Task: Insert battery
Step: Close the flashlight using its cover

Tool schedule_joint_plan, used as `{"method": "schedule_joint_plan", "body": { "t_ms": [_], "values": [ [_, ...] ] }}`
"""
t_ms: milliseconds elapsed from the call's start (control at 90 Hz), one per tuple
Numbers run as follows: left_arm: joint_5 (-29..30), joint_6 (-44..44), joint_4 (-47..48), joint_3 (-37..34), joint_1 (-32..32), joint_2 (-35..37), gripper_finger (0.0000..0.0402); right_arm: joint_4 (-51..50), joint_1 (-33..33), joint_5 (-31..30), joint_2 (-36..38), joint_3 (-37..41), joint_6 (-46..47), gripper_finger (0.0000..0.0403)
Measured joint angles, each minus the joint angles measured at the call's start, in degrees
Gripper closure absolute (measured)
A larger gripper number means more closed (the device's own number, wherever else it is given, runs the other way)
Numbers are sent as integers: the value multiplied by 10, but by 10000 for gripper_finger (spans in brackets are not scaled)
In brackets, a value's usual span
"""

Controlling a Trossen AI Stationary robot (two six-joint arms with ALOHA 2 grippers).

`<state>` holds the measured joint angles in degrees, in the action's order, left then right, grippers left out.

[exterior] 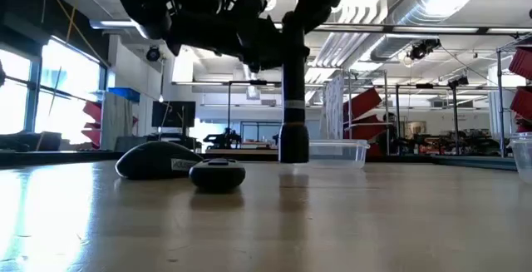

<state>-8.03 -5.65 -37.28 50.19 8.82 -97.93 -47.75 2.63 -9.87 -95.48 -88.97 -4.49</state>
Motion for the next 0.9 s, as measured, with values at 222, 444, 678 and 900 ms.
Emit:
{"method": "schedule_joint_plan", "body": {
  "t_ms": [222, 444, 678, 900],
  "values": [
    [2, -11, 5, -1, 0, -1, 262, -13, 0, 35, 2, 0, -22, 183],
    [2, -12, -13, -2, -5, -25, 262, -16, 0, 50, 2, -1, -60, 183],
    [4, -6, -34, -1, -14, -36, 261, -31, 8, 69, 2, -1, -76, 183],
    [4, -3, -38, -1, -15, -41, 261, -34, 13, 71, 4, -13, -98, 183]
  ]
}}
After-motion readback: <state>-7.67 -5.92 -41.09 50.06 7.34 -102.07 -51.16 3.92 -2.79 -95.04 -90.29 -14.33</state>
